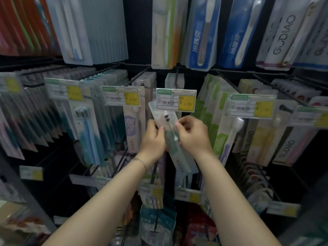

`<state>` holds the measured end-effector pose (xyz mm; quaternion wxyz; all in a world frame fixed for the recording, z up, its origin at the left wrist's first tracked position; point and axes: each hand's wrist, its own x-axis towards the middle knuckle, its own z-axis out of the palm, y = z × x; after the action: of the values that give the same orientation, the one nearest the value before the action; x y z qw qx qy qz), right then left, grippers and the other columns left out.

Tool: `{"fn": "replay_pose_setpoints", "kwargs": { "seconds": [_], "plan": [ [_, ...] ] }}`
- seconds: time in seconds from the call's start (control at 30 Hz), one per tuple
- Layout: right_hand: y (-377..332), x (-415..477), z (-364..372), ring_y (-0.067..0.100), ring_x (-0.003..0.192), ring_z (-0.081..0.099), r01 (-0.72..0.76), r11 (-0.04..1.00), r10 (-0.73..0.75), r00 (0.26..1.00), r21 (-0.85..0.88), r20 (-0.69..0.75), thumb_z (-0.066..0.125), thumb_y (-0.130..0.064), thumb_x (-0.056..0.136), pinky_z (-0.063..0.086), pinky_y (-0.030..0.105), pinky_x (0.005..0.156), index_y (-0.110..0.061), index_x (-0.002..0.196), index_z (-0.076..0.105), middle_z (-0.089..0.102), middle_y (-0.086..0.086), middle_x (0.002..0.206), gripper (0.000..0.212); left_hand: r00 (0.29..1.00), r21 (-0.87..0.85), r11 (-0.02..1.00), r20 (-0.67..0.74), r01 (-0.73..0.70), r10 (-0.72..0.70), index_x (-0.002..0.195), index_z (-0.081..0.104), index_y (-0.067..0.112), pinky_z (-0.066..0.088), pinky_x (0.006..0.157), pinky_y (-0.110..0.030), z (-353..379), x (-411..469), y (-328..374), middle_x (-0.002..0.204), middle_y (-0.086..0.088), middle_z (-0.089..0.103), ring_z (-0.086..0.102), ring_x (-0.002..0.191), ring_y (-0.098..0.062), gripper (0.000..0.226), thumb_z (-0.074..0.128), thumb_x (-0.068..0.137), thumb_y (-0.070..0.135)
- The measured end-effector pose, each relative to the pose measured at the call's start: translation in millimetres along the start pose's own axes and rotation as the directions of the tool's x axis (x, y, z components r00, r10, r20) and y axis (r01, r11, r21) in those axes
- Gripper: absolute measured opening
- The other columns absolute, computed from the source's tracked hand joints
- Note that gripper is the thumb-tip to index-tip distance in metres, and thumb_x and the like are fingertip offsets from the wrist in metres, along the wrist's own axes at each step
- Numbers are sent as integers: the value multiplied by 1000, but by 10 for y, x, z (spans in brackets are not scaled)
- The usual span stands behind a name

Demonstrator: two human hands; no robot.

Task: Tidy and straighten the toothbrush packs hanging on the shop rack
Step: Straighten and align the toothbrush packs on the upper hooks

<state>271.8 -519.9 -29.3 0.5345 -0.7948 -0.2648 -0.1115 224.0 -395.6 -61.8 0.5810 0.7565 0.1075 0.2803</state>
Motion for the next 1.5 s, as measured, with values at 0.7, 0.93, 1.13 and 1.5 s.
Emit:
{"fn": "replay_pose_setpoints", "kwargs": {
  "seconds": [0.7,0.93,1.13,1.5],
  "plan": [
    [91,370,179,11,82,66,-146,979,170,969,140,-178,57,-25,95,56,31,70,-18,103,61,68,-4,91,12,991,177,975,33,-137,133,112,59,16,58,83,-39,89,502,175,96,1,66,66,93,-19,18,49,98,23],
    [-24,159,120,-3,80,61,-40,981,83,971,189,-225,63,-19,93,43,6,63,-19,105,62,65,-11,93,12,958,284,923,-48,-259,283,130,51,25,52,97,-43,111,296,107,118,2,56,57,109,-16,41,56,89,26],
    [-167,-75,-74,1,69,62,32,985,-4,987,169,-163,62,-20,92,48,14,59,-22,89,63,65,-8,75,3,923,321,885,-71,-338,378,100,53,25,52,74,-26,100,33,220,92,9,59,58,83,0,15,61,93,13],
    [-107,-497,-652,12,71,67,152,956,-144,988,253,-49,63,-13,92,57,34,62,-16,85,69,69,-4,74,10,874,353,814,22,-461,485,93,54,18,53,62,-38,441,-442,589,74,8,60,60,67,-9,8,53,93,10]
  ]
}}
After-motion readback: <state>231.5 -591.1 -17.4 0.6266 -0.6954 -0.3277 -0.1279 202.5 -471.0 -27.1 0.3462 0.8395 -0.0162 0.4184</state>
